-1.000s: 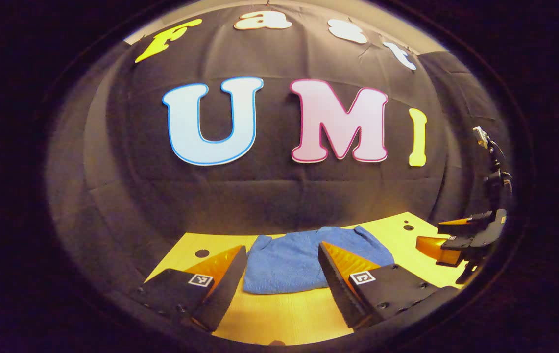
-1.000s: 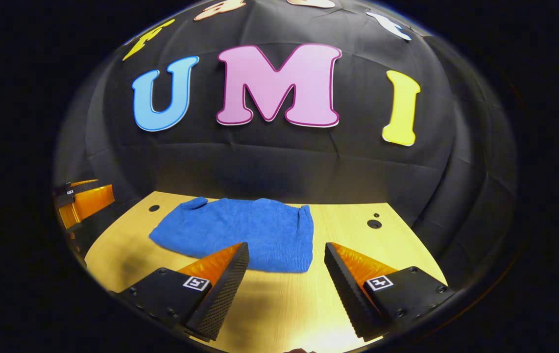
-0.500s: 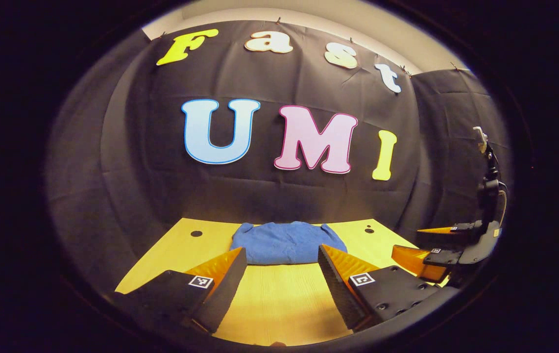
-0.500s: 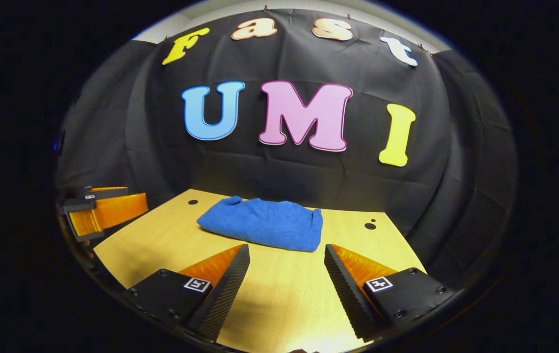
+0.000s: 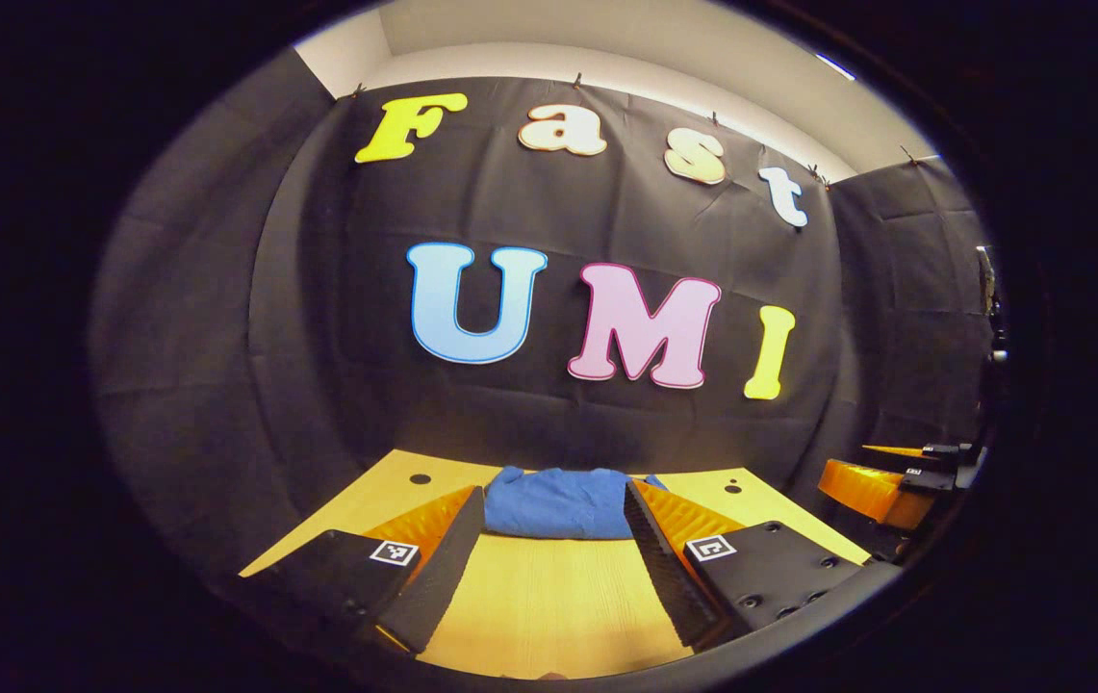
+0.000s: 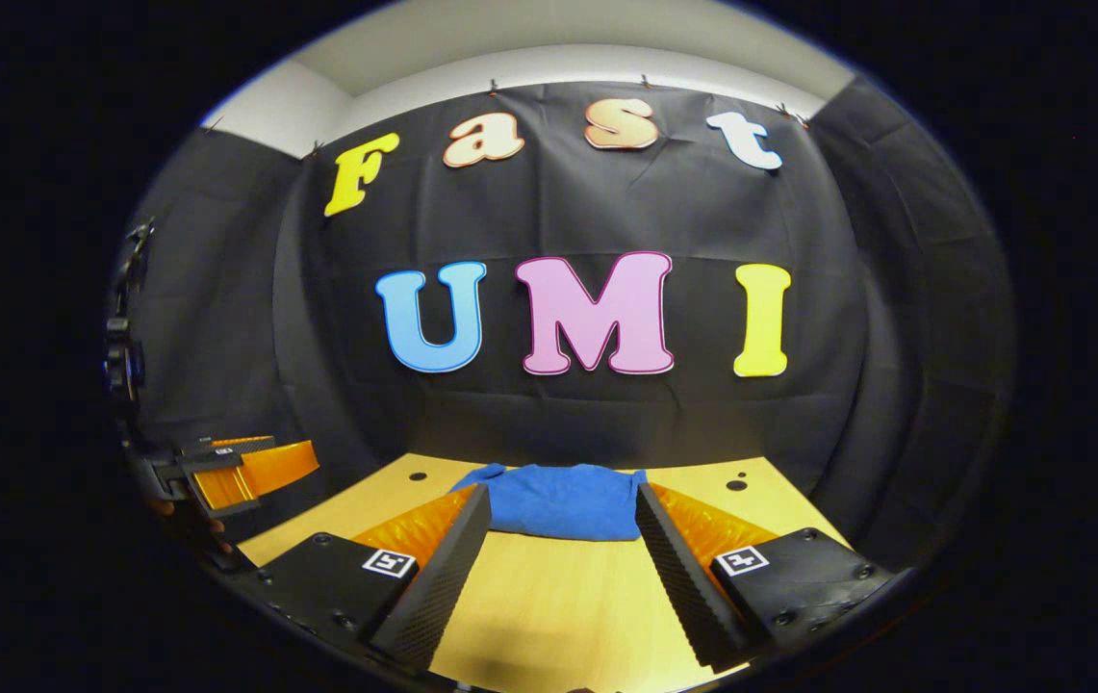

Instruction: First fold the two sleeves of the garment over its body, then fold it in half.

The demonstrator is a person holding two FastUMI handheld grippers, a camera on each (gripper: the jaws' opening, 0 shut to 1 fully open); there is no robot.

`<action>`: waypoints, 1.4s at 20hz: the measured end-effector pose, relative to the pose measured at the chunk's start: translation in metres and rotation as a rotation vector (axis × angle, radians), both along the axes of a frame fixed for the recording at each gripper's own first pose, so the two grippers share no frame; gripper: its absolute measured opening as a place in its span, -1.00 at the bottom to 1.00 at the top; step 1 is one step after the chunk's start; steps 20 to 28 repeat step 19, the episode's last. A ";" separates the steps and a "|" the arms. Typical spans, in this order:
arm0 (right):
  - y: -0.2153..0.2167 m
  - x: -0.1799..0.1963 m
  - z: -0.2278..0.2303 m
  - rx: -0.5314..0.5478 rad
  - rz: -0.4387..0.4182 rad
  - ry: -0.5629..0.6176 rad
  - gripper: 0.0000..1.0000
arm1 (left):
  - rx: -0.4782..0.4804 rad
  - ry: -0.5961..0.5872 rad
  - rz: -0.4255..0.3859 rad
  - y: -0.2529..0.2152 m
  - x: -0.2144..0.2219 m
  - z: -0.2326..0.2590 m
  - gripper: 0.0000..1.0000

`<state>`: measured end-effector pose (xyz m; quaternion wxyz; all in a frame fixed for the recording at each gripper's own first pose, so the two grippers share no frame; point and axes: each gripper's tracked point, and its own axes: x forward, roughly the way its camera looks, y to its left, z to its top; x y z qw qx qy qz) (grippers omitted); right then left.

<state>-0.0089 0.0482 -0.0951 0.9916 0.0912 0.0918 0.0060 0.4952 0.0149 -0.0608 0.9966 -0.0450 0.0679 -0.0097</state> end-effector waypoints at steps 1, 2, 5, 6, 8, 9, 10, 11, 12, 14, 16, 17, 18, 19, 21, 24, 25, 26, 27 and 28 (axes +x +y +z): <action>0.002 0.002 0.004 -0.004 0.007 -0.006 0.92 | 0.004 -0.019 0.003 -0.001 -0.004 0.010 0.67; 0.003 0.002 0.008 -0.027 0.018 -0.010 0.93 | 0.009 -0.041 0.003 -0.003 -0.005 0.018 0.66; 0.012 0.000 0.016 -0.057 0.053 -0.026 0.93 | 0.035 -0.074 -0.018 -0.012 -0.008 0.031 0.66; 0.014 0.000 0.018 -0.052 0.061 -0.032 0.92 | 0.039 -0.076 -0.019 -0.013 -0.009 0.032 0.66; 0.015 0.000 0.024 -0.049 0.062 -0.048 0.93 | 0.029 -0.080 -0.015 -0.012 -0.010 0.034 0.67; 0.016 0.000 0.027 -0.051 0.062 -0.053 0.93 | 0.021 -0.080 -0.014 -0.012 -0.010 0.035 0.66; 0.016 0.000 0.028 -0.051 0.062 -0.052 0.92 | 0.016 -0.084 -0.011 -0.011 -0.013 0.035 0.66; 0.016 -0.001 0.029 -0.049 0.062 -0.053 0.92 | 0.017 -0.086 -0.008 -0.009 -0.012 0.036 0.66; 0.015 0.000 0.029 -0.047 0.061 -0.053 0.93 | 0.019 -0.089 -0.006 -0.007 -0.014 0.035 0.67; 0.014 -0.001 0.029 -0.045 0.059 -0.054 0.93 | 0.027 -0.094 -0.008 -0.006 -0.017 0.036 0.67; 0.015 -0.002 0.027 -0.054 0.066 -0.052 0.92 | 0.037 -0.106 -0.004 -0.002 -0.021 0.039 0.67; 0.016 -0.002 0.027 -0.061 0.071 -0.054 0.92 | 0.040 -0.110 -0.005 -0.002 -0.022 0.039 0.67; 0.016 -0.001 0.027 -0.065 0.072 -0.054 0.92 | 0.041 -0.109 -0.005 -0.001 -0.022 0.039 0.66; 0.017 -0.002 0.029 -0.064 0.076 -0.061 0.92 | 0.039 -0.108 -0.006 -0.001 -0.025 0.039 0.67; 0.017 -0.002 0.029 -0.064 0.076 -0.061 0.92 | 0.039 -0.108 -0.006 -0.001 -0.025 0.039 0.67; 0.017 -0.002 0.029 -0.064 0.076 -0.061 0.92 | 0.039 -0.108 -0.006 -0.001 -0.025 0.039 0.67; 0.017 -0.002 0.029 -0.064 0.076 -0.061 0.92 | 0.039 -0.108 -0.006 -0.001 -0.025 0.039 0.67; 0.017 -0.002 0.029 -0.064 0.076 -0.061 0.92 | 0.039 -0.108 -0.006 -0.001 -0.025 0.039 0.67; 0.017 -0.002 0.029 -0.064 0.076 -0.061 0.92 | 0.039 -0.108 -0.006 -0.001 -0.025 0.039 0.67; 0.017 -0.002 0.029 -0.064 0.076 -0.061 0.92 | 0.039 -0.108 -0.006 -0.001 -0.025 0.039 0.67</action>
